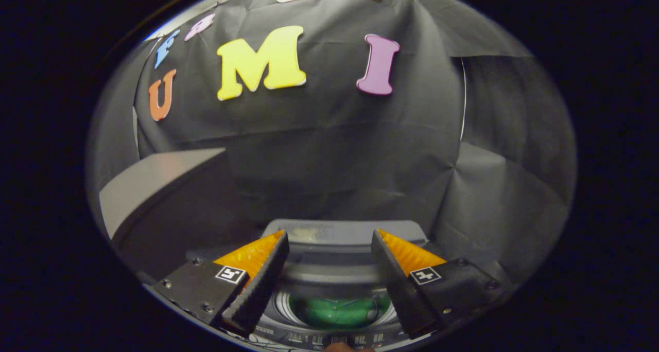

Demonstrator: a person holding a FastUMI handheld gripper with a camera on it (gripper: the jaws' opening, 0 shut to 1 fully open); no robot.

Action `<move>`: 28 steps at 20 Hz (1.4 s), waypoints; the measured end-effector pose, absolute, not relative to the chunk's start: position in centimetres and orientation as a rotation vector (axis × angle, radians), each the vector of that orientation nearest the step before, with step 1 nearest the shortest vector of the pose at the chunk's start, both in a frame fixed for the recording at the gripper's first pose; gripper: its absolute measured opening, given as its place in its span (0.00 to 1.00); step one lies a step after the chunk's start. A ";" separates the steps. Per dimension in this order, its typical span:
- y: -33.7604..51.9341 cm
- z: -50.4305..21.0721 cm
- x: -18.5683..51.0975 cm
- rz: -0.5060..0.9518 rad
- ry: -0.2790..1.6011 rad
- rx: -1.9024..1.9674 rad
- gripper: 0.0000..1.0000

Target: Put the clothes into the washing machine and then close the washing machine lid.

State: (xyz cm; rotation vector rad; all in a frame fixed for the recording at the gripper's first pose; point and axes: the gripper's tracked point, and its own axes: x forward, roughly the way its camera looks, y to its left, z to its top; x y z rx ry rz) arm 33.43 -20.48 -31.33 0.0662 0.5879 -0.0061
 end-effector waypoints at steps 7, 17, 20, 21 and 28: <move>-19.2 -35.3 30.7 0.023 0.686 0.065 1.00; -18.8 -35.2 33.2 0.037 0.670 0.088 1.00; -18.9 -35.5 34.5 0.046 0.667 0.095 1.00; -18.7 -35.5 34.9 0.056 0.664 0.094 1.00; -18.8 -35.3 36.5 0.115 0.667 0.074 1.00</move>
